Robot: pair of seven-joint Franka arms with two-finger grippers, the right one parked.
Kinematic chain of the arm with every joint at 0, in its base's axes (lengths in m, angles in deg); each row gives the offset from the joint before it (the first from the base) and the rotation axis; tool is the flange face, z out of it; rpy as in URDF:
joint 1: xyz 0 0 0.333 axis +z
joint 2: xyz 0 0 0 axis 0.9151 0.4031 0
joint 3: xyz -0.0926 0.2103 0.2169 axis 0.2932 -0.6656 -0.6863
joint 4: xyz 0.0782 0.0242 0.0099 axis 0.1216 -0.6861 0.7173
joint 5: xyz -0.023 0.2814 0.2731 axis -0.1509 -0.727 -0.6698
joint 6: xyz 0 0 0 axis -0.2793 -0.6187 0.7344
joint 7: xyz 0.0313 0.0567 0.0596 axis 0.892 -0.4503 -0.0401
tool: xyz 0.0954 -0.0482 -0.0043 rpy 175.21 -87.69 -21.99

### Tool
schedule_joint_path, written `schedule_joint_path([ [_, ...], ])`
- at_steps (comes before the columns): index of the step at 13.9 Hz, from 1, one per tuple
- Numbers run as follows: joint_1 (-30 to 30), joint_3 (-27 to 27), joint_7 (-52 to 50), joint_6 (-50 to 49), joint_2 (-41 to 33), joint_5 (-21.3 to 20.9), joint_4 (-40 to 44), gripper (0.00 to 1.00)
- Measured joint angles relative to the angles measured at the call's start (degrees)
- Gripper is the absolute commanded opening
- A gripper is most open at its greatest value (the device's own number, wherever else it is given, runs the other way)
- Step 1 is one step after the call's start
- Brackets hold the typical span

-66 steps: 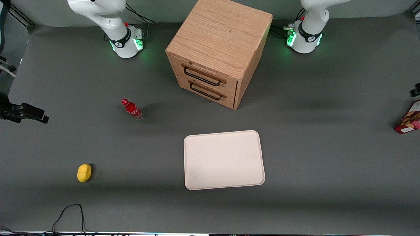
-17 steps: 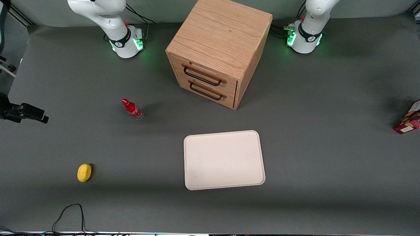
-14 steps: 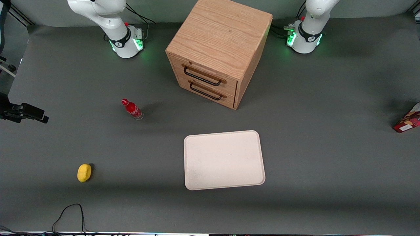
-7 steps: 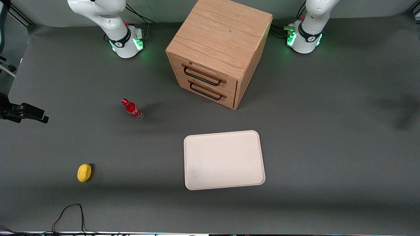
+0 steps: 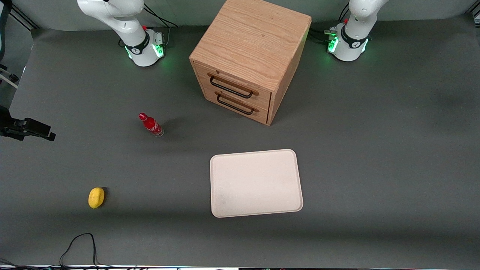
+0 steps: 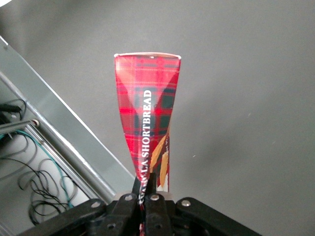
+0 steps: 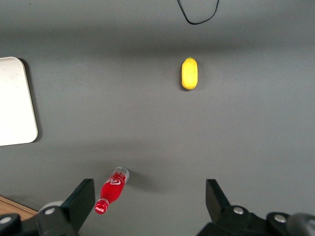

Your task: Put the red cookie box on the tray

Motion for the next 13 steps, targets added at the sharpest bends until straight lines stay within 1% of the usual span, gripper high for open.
schedule_joint_path([
  [1,-2.1,0.2,-4.4,-2.2,0.1,-0.2,1.2,0.00],
  [3,-9.0,0.5,-15.6,-6.7,0.4,-1.6,3.4,0.00],
  [6,-22.9,0.9,-37.2,-10.3,0.7,-3.1,4.4,0.00],
  [9,-35.6,0.9,-57.0,-11.4,1.5,-3.5,4.6,0.00],
  [11,-41.7,1.5,-68.0,-11.4,1.8,-3.4,4.7,0.00],
  [13,-46.7,3.5,-78.4,-11.4,2.1,-3.4,4.8,0.00],
])
